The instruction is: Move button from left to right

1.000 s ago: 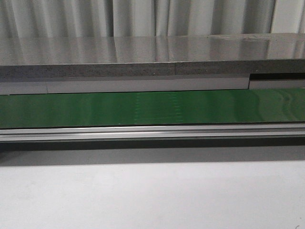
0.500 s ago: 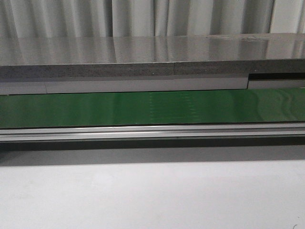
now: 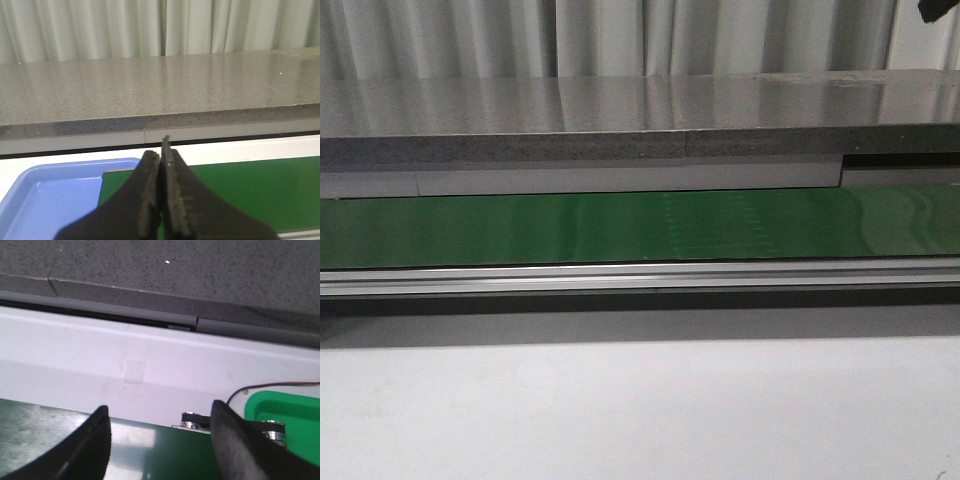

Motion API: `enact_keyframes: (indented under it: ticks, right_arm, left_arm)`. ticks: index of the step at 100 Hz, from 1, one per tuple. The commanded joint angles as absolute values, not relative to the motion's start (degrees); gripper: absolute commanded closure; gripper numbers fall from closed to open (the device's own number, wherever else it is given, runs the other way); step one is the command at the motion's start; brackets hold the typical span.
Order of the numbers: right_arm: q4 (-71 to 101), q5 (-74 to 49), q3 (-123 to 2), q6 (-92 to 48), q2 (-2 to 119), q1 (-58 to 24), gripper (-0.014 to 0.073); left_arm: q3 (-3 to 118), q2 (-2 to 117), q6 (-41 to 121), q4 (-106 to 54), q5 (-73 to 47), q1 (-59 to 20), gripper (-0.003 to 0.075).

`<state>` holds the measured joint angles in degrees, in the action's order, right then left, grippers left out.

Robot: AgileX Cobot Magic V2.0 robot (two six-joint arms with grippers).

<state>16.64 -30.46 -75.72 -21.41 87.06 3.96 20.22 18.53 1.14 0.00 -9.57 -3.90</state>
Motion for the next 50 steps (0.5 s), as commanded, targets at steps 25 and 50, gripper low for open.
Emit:
enact_keyframes:
  ticks: [25,50]
  right_arm:
    - [17.44,-12.14,-57.07,-21.26,68.51,-0.96,0.0146]
    - [17.51,-5.41,-41.80,-21.26,52.67,-1.04,0.0146]
  left_arm:
    - [21.86,18.95,0.92,0.00,-4.33,-4.44,0.0740]
    - [21.86,18.95,0.92,0.00,-4.33,-4.44,0.0740]
